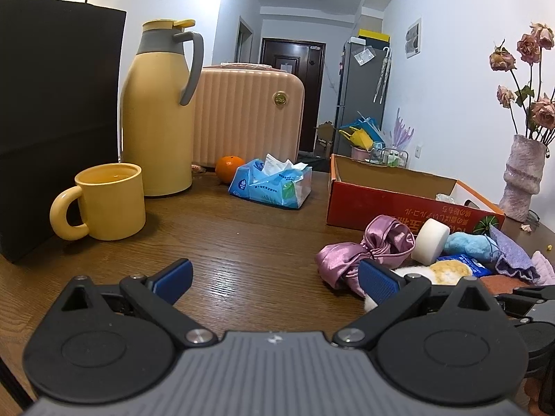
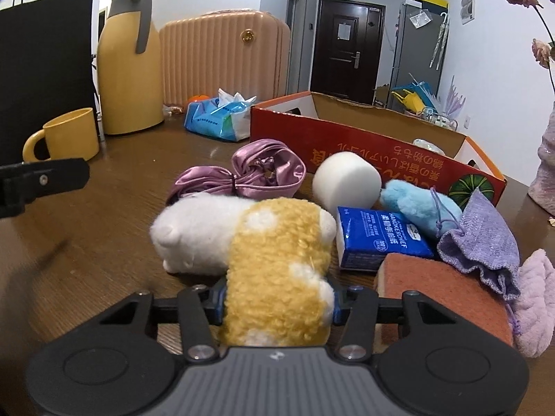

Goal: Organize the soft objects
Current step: 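Lift the plush toy with the right gripper and carry it toward the box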

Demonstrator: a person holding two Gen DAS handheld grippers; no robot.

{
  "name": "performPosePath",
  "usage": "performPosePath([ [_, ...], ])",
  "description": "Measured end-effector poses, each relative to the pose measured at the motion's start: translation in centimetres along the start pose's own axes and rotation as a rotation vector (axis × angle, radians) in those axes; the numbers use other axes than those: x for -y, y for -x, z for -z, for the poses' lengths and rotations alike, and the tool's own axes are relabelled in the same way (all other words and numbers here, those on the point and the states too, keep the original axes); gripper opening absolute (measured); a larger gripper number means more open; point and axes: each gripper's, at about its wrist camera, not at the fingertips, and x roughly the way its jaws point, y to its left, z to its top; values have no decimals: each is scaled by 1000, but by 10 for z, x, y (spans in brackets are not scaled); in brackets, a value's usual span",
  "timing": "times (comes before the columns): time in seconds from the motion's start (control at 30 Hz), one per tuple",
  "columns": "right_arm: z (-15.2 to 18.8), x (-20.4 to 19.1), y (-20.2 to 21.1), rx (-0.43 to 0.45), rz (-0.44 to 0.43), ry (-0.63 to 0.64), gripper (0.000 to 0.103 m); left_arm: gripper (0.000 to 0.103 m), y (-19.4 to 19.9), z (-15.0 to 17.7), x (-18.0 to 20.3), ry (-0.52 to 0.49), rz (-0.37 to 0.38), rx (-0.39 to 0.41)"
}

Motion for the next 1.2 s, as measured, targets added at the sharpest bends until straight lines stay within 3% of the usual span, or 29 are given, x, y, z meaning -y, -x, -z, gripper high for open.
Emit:
performPosePath([
  [0.57,-6,13,31,159,22,-36,49,103,-2,-1,2,-2,3,-5],
  [1.2,-24,100,41,250,151,-140,49,103,-39,-20,40,-92,37,-38],
])
